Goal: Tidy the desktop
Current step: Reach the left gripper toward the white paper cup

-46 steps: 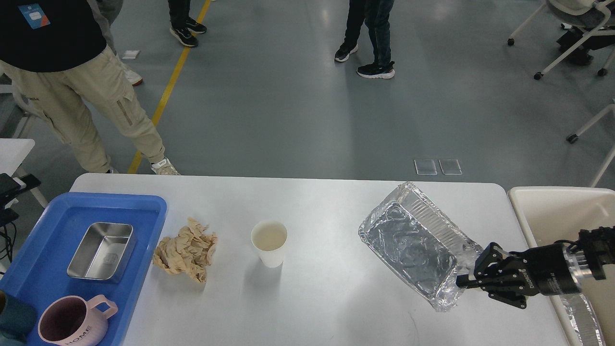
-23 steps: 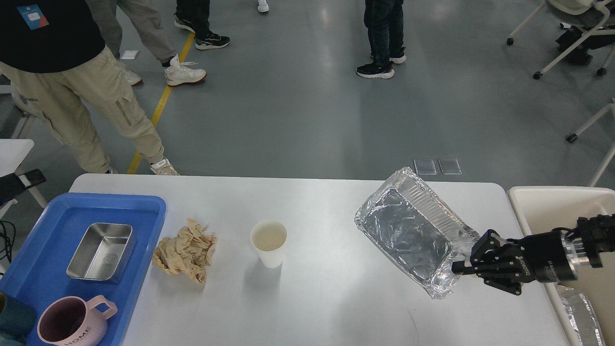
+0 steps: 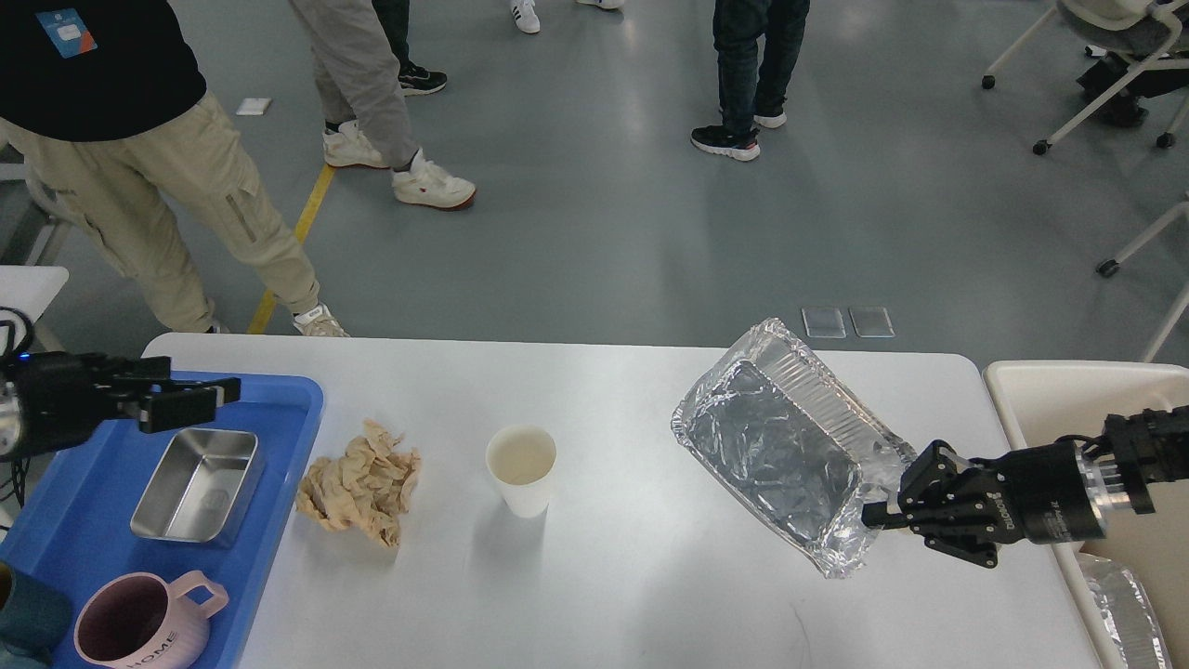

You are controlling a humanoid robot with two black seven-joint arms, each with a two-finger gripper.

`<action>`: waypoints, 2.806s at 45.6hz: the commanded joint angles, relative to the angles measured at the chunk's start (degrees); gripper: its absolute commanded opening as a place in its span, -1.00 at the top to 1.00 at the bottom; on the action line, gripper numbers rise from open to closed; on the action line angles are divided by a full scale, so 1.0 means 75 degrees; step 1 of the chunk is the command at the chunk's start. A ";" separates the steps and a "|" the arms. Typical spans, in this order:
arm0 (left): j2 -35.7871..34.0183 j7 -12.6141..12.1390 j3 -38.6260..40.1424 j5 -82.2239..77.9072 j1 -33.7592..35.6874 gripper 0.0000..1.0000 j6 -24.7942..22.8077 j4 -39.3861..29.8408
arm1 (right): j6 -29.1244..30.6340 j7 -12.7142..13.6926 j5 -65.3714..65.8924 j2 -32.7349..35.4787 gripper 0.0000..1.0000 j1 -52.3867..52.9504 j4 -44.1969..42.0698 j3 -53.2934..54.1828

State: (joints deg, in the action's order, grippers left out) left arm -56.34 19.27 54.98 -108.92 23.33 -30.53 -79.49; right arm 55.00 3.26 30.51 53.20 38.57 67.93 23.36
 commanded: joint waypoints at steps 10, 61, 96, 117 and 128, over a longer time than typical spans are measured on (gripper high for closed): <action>0.1745 0.0056 -0.3521 -0.0887 0.3028 -0.67 -0.0078 0.0883 | 0.0000 -0.0001 -0.0002 0.0032 1.00 -0.0009 0.0002 -0.0009; 0.4535 0.0044 -0.5315 -0.1403 0.3850 -0.67 0.0718 0.3274 | 0.0000 -0.0001 -0.0013 0.0161 1.00 -0.0091 0.0119 0.0003; 0.4769 0.0056 -0.5339 -0.1391 0.3451 -0.66 0.1304 0.3684 | 0.0000 0.0093 0.0057 0.0149 1.00 0.0401 0.0541 -0.0079; 0.4793 0.0454 -0.5748 -0.1403 0.3533 0.84 0.1281 0.4059 | 0.0000 0.0093 0.0057 0.0196 1.00 0.0319 0.0529 -0.0091; 0.4746 0.0618 -0.5866 -0.1403 0.3557 1.00 0.1293 0.4059 | 0.0000 0.0093 0.0069 0.0220 1.00 0.0249 0.0494 -0.0091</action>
State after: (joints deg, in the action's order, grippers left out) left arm -20.56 23.31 11.10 -119.37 50.01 -20.85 -49.05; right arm 55.00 3.96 30.97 54.74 40.70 71.83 22.67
